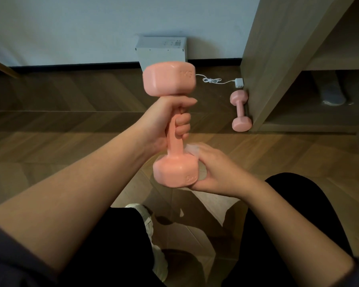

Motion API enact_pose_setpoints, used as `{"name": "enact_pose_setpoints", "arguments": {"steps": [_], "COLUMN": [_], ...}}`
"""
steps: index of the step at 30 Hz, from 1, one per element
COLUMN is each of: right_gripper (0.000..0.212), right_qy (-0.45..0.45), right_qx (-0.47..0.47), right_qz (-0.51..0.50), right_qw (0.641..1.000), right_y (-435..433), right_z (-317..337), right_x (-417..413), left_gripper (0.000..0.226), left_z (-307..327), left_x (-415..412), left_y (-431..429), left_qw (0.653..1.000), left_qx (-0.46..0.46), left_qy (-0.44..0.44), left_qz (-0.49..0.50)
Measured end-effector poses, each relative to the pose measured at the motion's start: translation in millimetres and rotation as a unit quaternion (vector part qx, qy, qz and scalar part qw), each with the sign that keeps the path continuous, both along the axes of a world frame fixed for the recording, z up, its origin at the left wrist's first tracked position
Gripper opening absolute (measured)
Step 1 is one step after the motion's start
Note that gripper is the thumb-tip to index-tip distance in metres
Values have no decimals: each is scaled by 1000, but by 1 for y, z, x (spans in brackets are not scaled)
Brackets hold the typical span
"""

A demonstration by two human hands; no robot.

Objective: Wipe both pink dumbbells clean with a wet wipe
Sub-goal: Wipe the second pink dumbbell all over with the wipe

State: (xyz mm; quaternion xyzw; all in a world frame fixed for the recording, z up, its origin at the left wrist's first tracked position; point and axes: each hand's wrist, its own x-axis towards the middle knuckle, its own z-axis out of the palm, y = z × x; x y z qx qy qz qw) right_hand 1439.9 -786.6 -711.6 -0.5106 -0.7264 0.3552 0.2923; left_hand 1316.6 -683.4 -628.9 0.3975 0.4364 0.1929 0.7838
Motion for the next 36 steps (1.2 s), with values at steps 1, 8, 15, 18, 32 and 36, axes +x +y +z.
{"name": "enact_pose_setpoints", "arguments": {"steps": [1, 8, 15, 18, 32, 36], "right_gripper": [43, 41, 45, 51, 45, 49], "right_qy": [2, 51, 44, 80, -70, -4], "right_qx": [6, 95, 104, 58, 180, 124], "right_qz": [2, -125, -118, -61, -120, -100], "right_qw": [1000, 986, 987, 993, 974, 987], "right_y": [-1, -12, -8, -5, -8, -6], "right_z": [-1, 2, 2, 9, -6, 0], "right_x": [-1, -9, -12, -6, -20, -9], "left_gripper": [37, 28, 27, 34, 23, 36], "left_z": [0, 5, 0, 3, -3, 1], "left_x": [0, -3, -2, -4, 1, 2], "left_y": [-2, 3, 6, 5, -1, 0], "left_qw": [1000, 1000, 994, 996, 981, 992], "left_qx": [2, 11, 37, 13, 59, 11], "left_qy": [-9, -23, 35, -58, 137, 55], "left_qz": [-21, 15, 99, 61, 126, 111]}}
